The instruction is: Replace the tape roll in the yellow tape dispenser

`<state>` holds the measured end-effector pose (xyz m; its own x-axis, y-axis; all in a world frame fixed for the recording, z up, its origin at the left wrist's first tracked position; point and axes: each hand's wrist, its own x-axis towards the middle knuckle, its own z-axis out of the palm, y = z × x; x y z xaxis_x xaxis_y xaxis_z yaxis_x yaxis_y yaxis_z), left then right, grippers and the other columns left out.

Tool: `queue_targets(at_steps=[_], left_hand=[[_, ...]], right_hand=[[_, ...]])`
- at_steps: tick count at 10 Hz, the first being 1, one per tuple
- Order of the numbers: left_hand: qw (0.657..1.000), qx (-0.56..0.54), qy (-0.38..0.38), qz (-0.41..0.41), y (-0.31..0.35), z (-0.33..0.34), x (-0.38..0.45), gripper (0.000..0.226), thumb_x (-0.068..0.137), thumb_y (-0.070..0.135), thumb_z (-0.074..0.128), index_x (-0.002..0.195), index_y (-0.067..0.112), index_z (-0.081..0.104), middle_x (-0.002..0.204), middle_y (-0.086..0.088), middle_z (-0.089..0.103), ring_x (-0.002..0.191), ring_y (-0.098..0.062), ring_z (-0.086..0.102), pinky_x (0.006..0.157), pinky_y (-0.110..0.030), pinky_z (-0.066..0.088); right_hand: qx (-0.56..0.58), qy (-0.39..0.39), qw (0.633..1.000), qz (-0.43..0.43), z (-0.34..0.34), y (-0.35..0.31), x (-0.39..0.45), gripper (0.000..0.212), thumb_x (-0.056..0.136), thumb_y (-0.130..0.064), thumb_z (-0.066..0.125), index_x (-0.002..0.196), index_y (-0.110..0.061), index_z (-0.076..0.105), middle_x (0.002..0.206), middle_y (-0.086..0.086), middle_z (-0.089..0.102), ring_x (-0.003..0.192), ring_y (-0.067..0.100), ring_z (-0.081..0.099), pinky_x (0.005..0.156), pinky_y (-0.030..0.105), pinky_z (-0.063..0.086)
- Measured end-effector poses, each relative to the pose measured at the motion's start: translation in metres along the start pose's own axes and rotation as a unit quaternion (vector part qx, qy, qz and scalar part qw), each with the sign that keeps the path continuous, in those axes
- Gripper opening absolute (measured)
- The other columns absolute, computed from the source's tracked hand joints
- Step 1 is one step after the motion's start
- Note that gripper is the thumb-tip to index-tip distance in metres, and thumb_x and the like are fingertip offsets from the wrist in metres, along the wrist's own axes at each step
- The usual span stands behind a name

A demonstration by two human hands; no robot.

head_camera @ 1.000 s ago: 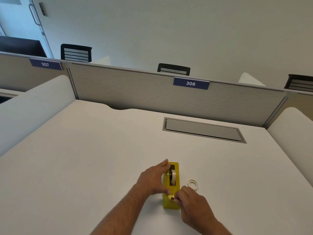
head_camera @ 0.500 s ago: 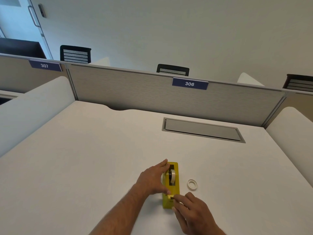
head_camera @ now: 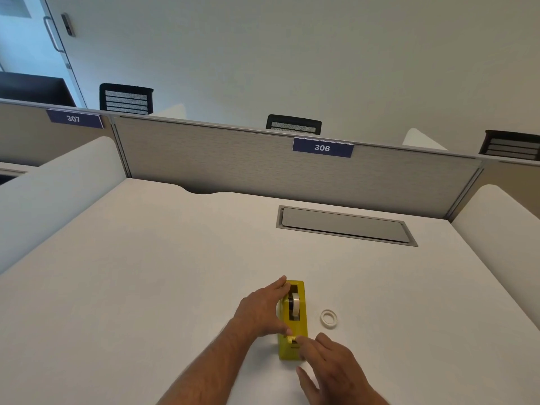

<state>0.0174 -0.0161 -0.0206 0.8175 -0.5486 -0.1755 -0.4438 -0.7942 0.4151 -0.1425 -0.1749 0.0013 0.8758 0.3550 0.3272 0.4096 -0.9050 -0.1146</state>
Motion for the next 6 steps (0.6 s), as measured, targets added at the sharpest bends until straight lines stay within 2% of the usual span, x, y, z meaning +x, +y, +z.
queue_targets(at_steps=[2,3,4,5,6], left_hand=[[1.0,-0.004,0.001,0.005,0.0,0.001,0.0,0.118,0.061,0.063,0.081,0.152,0.041,0.009,0.161,0.026,0.002,0.145,-0.017,0.031,0.11,-0.044,0.04],[1.0,-0.007,-0.001,0.011,0.0,-0.001,-0.002,0.117,0.063,0.061,0.081,0.153,0.039,0.009,0.162,0.025,0.001,0.144,-0.018,0.028,0.108,-0.043,0.04],[1.0,-0.016,-0.001,0.023,-0.001,0.0,-0.003,0.115,0.065,0.06,0.08,0.153,0.037,0.01,0.162,0.023,0.001,0.144,-0.017,0.023,0.11,-0.042,0.038],[0.998,-0.046,0.003,0.034,-0.003,-0.003,-0.006,0.103,0.073,0.056,0.075,0.153,0.037,0.013,0.163,0.018,0.006,0.147,-0.016,0.018,0.114,-0.042,0.033],[0.996,-0.063,0.046,0.034,0.002,-0.014,-0.009,0.09,0.081,0.049,0.071,0.152,0.037,0.017,0.163,0.016,0.012,0.148,-0.016,0.018,0.115,-0.042,0.031]], right_hand=[[0.033,-0.036,0.998,0.029,-0.007,-0.006,0.0,0.035,0.075,-0.048,0.064,0.105,-0.031,0.056,0.083,-0.016,0.066,0.067,0.003,0.056,0.054,0.007,0.04],[0.047,-0.011,0.998,0.044,-0.016,-0.004,0.003,0.037,0.072,-0.044,0.069,0.105,-0.031,0.056,0.084,-0.015,0.066,0.065,0.004,0.056,0.054,0.005,0.034],[0.087,0.043,0.994,0.049,-0.027,-0.006,0.008,0.036,0.071,-0.032,0.073,0.103,-0.026,0.06,0.09,-0.011,0.068,0.067,0.009,0.059,0.05,0.012,0.043],[0.123,0.174,0.974,0.079,-0.057,-0.004,0.023,0.034,0.07,-0.018,0.079,0.102,-0.021,0.065,0.093,-0.009,0.07,0.066,0.009,0.057,0.05,0.02,0.05],[0.197,0.261,0.938,0.111,-0.092,-0.008,0.039,0.029,0.071,-0.013,0.079,0.097,-0.02,0.067,0.087,-0.007,0.07,0.058,0.008,0.055,0.049,0.023,0.049]])
